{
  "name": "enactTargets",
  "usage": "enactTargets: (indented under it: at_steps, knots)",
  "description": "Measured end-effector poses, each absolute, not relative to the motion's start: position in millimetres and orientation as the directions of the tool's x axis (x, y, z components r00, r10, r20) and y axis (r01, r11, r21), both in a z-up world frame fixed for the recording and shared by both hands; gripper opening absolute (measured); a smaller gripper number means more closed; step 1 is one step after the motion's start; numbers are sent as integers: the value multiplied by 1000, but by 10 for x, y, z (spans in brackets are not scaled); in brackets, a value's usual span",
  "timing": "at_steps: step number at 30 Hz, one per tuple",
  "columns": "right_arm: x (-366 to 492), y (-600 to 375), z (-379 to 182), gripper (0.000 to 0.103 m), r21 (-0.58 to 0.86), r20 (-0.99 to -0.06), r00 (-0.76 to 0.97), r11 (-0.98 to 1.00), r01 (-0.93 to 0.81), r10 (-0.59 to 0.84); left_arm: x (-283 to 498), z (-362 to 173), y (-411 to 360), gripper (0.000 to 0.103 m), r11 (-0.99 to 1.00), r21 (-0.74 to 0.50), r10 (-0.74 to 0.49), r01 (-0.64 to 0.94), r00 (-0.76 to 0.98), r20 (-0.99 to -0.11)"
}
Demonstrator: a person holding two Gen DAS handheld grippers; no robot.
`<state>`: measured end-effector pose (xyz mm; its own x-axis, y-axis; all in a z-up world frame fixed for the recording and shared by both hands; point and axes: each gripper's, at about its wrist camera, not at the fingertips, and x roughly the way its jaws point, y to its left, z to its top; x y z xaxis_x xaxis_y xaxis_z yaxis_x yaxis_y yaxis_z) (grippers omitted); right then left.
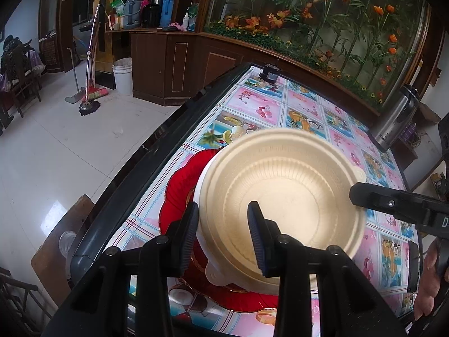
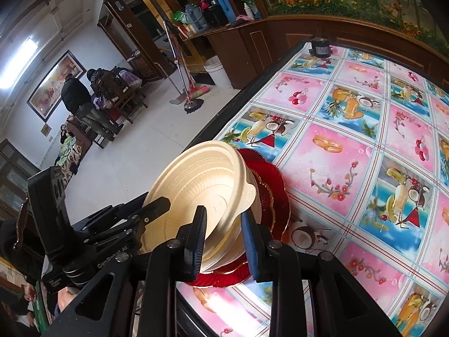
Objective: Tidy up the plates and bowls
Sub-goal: 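Lower the beige bowl onto the white bowls with the right tool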
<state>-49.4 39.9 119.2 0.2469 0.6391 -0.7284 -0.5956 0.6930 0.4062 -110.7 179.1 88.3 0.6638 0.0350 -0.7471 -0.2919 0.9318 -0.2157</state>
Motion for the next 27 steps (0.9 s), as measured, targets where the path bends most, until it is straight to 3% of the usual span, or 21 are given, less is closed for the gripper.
enactTargets:
  at_steps: [27]
  knots:
    - [-496,359,990,28,438,-693,257,676,-593,674,-1256,939,1573,38,949,-54,186,-310,689,-700]
